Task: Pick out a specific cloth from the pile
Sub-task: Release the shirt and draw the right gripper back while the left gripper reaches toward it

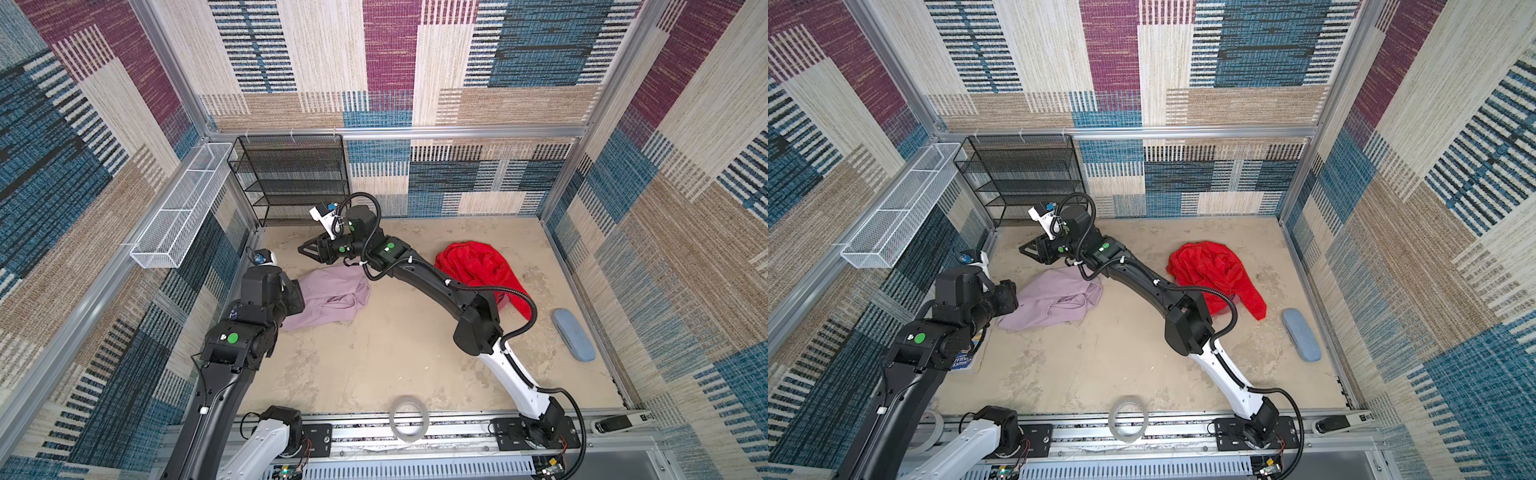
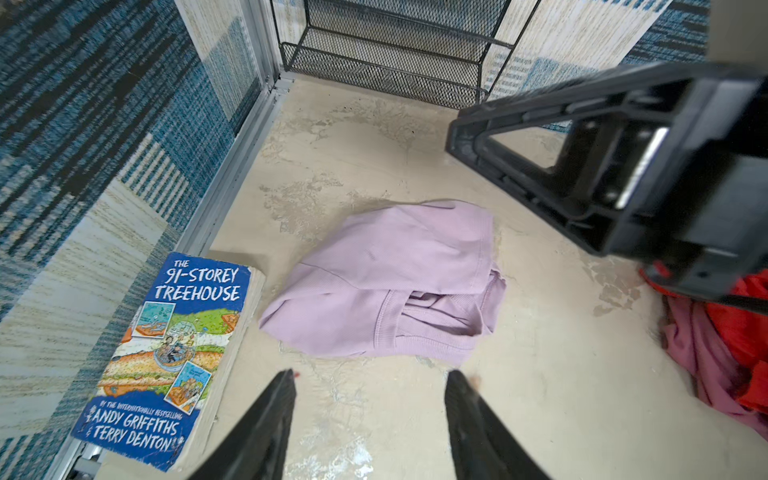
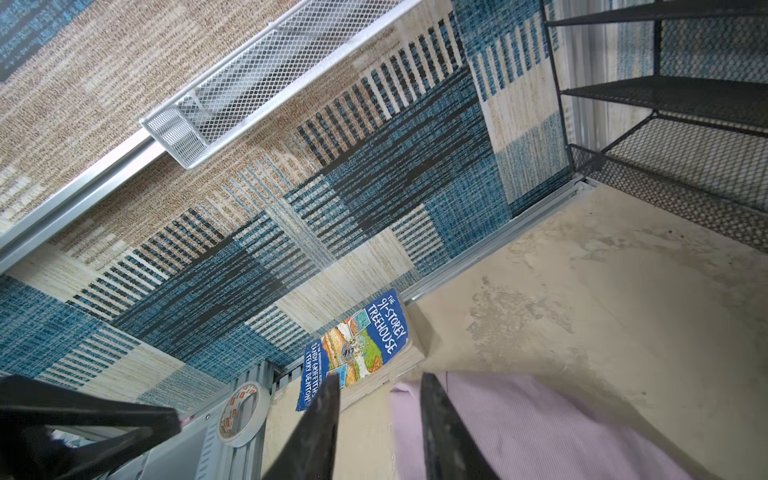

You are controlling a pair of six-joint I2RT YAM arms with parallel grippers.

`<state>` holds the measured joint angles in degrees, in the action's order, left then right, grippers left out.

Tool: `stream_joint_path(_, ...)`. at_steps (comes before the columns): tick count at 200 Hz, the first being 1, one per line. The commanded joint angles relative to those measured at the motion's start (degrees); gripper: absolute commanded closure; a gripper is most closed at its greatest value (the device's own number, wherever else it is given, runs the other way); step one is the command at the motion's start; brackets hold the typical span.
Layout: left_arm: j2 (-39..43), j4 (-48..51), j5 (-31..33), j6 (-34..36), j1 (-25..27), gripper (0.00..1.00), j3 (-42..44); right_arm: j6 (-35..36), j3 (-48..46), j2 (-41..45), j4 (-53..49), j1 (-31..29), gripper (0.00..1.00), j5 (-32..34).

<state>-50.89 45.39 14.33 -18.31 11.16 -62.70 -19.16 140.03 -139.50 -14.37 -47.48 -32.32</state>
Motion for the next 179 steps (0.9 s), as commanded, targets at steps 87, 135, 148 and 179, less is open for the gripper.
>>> stream_joint_path(87, -13.70, -10.25, -7.67, -5.95, 4.80, 0.43, 5.87, 0.21, -60.27, 33.96, 23.01, 7.85, 0.62, 16.18)
stream_joint_path(135, -20.92, -14.10, -6.68, -5.54, 8.68, 0.45, 6.78, -1.50, -77.69, 43.50, 30.15, 10.02, 0.61, 19.57)
stream_joint_path(148, -22.06, -14.47, -5.79, -4.88, 8.64, 0.46, 7.18, -1.75, -80.17, 44.79, 30.97, 10.13, 0.61, 19.75)
stream_joint_path(179, -22.45, -17.28, -4.00, -4.59, 8.62, 0.52, 9.41, -2.03, -83.49, 46.07, 32.34, 10.56, 0.61, 20.32)
